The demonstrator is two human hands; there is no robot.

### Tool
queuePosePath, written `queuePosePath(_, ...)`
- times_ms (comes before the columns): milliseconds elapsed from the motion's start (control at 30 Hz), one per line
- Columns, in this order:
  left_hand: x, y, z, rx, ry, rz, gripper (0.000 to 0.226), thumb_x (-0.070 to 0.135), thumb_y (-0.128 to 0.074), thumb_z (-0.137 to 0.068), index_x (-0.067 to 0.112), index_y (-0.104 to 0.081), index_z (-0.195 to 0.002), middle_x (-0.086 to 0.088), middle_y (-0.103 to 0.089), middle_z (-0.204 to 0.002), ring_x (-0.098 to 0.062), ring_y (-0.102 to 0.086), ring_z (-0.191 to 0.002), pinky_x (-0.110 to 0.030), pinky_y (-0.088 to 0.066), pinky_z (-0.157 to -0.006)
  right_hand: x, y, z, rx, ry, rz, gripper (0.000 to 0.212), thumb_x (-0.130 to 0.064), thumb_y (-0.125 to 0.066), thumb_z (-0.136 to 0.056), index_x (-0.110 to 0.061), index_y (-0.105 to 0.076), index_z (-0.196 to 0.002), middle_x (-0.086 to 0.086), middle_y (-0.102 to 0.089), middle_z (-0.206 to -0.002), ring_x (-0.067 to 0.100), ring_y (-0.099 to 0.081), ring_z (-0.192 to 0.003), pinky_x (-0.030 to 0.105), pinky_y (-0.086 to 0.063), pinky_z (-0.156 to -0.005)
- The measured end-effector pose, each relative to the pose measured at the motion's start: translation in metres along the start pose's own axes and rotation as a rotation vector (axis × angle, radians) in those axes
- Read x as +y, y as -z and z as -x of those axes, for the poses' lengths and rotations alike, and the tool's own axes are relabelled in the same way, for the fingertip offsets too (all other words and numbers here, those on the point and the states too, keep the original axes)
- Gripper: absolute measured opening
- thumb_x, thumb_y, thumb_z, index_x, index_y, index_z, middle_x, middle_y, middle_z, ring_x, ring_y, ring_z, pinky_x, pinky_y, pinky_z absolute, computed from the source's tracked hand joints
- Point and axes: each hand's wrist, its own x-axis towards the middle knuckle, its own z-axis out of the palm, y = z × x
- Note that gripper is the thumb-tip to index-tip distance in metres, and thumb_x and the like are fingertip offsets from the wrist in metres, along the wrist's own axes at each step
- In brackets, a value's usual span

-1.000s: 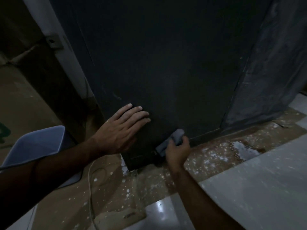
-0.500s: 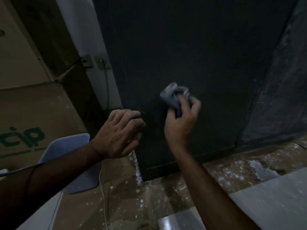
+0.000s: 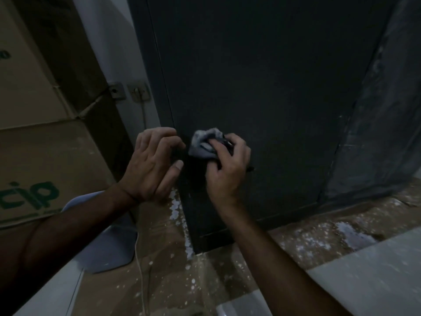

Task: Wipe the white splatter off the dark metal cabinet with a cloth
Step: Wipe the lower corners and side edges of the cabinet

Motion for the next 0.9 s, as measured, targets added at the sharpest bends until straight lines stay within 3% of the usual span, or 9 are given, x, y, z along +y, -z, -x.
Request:
queuePosePath(67,0.002,-0.001,0.001,-0.008,-0.007,0.012,0.035,0.029,-0.049,-0.094,0.007,-0.052,-0.121,-0.019,-0.053,-0.126,-0.036,-0.051,-0.113,-0.047,-0.036,-0.101,-0.017,-0.022,0.015,-0.077,0.164,-0.009,0.035,-0.011,-0.072,-0.091,-0.02,-0.069,-0.125,0.009,-0.05,-0.136,0.029,-0.049,-0.117,0.038,-0.046,-0.095)
queuePosePath(133,-0.001,-0.002,0.003,-0.053,-0.054,-0.003,0.037,0.029,-0.049,-0.094,0.008,-0.053,-0.123,-0.018,-0.055,-0.127,-0.035,-0.053,-0.117,-0.046,-0.036,-0.104,-0.002,-0.027,0.057,-0.35,0.389,0.085,0.039,-0.015,-0.074,-0.088,-0.022,-0.066,-0.125,0.009,-0.048,-0.137,0.029,-0.046,-0.116,0.044,-0.048,-0.096)
queuePosePath(233,-0.012,-0.008,0.006,-0.199,-0.185,-0.095,0.042,0.03,-0.05,-0.097,0.009,-0.055,-0.133,-0.017,-0.054,-0.138,-0.036,-0.05,-0.131,-0.046,-0.034,-0.111,0.058,-0.003,0.089,-0.572,0.529,0.196,0.021,-0.022,-0.069,-0.081,-0.023,-0.076,-0.101,0.007,-0.053,-0.133,0.03,-0.046,-0.112,0.051,-0.054,-0.084)
queuePosePath(400,-0.007,-0.024,0.003,-0.252,-0.272,-0.114,0.047,0.027,-0.05,-0.101,0.006,-0.056,-0.142,-0.02,-0.055,-0.148,-0.035,-0.041,-0.146,-0.043,-0.025,-0.125,0.081,0.034,0.029,-0.201,0.06,0.156,0.037,0.001,-0.071,-0.077,-0.015,-0.07,-0.11,0.01,-0.05,-0.132,0.028,-0.049,-0.116,0.045,-0.054,-0.089)
queuePosePath(500,0.005,-0.033,-0.01,-0.188,-0.215,-0.063,0.049,0.027,-0.05,-0.099,0.006,-0.052,-0.143,-0.021,-0.055,-0.147,-0.033,-0.04,-0.147,-0.041,-0.021,-0.128,0.043,0.028,-0.015,0.087,-0.096,0.056,0.039,0.0,-0.065,-0.088,-0.015,-0.068,-0.124,0.011,-0.047,-0.139,0.019,-0.045,-0.126,0.022,-0.041,-0.104)
queuePosePath(567,0.013,-0.04,-0.023,-0.142,-0.171,0.008,0.05,0.028,-0.05,-0.097,0.005,-0.05,-0.141,-0.021,-0.053,-0.146,-0.034,-0.039,-0.146,-0.041,-0.021,-0.128,0.034,0.023,-0.011,-0.077,0.11,0.06,0.036,-0.008,-0.065,-0.094,-0.012,-0.067,-0.129,0.011,-0.046,-0.141,0.015,-0.044,-0.127,0.018,-0.039,-0.104)
queuePosePath(667,0.025,-0.052,-0.045,-0.128,-0.175,0.04,0.048,0.029,-0.05,-0.097,0.008,-0.05,-0.14,-0.02,-0.054,-0.143,-0.034,-0.041,-0.145,-0.044,-0.026,-0.124,0.072,0.035,0.023,-0.449,0.501,0.193,0.026,-0.013,-0.075,-0.087,-0.016,-0.072,-0.112,0.014,-0.053,-0.137,0.032,-0.052,-0.111,0.046,-0.052,-0.085)
queuePosePath(833,0.049,-0.078,-0.073,-0.197,-0.206,0.025,0.043,0.03,-0.054,-0.097,0.009,-0.058,-0.135,-0.016,-0.054,-0.144,-0.033,-0.042,-0.146,-0.042,-0.027,-0.122,0.152,0.095,0.011,-0.319,0.04,0.174,0.037,0.001,-0.071,-0.076,-0.014,-0.07,-0.11,0.007,-0.048,-0.126,0.028,-0.056,-0.107,0.046,-0.055,-0.09)
queuePosePath(900,0.062,-0.09,-0.091,-0.222,-0.243,0.021,0.044,0.032,-0.054,-0.096,0.011,-0.059,-0.134,-0.015,-0.054,-0.145,-0.032,-0.042,-0.146,-0.042,-0.027,-0.123,0.15,0.113,-0.021,-0.146,-0.128,0.159,0.038,0.004,-0.066,-0.082,-0.011,-0.069,-0.117,0.004,-0.043,-0.133,0.02,-0.053,-0.115,0.031,-0.05,-0.101)
